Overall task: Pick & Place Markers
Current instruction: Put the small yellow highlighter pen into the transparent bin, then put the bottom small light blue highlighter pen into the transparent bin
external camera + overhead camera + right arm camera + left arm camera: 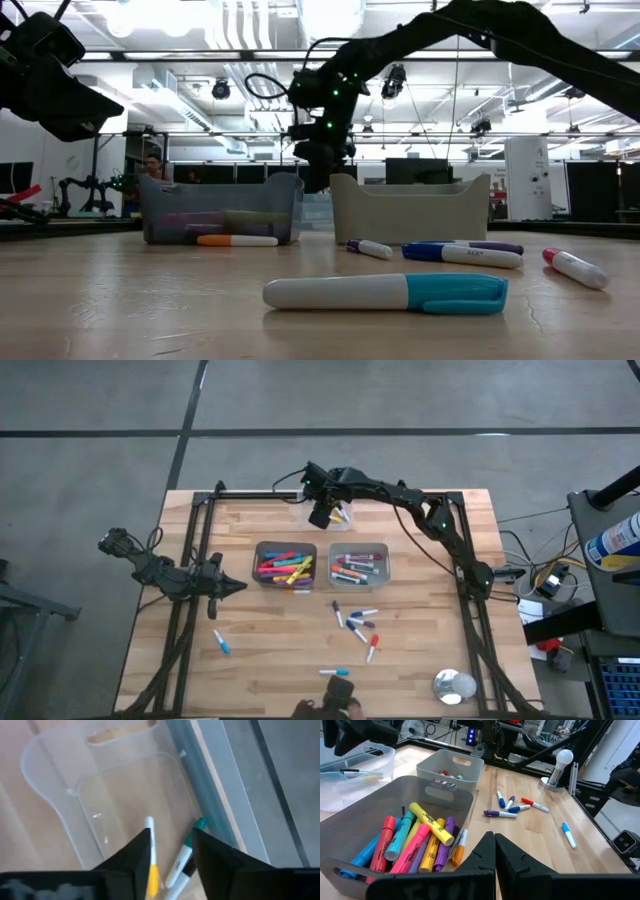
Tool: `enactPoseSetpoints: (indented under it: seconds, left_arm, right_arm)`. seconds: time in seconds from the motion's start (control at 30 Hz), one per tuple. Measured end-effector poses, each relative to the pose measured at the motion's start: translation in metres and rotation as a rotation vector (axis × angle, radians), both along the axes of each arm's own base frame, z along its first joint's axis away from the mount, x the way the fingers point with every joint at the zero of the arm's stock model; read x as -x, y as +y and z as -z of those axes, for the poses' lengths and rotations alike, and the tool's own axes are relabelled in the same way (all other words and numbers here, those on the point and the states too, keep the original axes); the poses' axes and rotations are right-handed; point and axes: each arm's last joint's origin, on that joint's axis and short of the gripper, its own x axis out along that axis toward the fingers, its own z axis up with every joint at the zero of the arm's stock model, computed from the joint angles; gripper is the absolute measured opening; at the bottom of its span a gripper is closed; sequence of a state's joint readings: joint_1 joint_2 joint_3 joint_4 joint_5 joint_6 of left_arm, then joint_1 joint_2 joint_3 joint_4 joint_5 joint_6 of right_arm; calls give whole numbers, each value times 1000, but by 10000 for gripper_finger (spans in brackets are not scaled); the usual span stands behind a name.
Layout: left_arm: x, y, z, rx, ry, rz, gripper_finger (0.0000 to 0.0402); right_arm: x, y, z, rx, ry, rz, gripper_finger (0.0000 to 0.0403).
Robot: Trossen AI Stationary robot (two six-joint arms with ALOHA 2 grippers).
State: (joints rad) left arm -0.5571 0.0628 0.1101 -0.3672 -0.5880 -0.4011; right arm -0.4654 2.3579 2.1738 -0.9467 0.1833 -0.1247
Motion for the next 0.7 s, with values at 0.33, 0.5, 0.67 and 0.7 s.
enactPoseSetpoints:
  seconds: [0.33,0.5,0.67,0.7]
  left_arm:
    - [0,0,0,-4,0,1,0]
    - [0,0,0,-4,0,0,0]
    - [0,0,-1,5,-9,1,0]
    - [0,0,-1,9,-14,5,0]
  right_arm:
    - [4,45,-36,-65,64,-15,178]
    - [-1,104,-52,-91,111,-113,169]
    - [-10,179,-58,-101,131,-260,160]
    - [-11,193,-58,-102,129,-282,159]
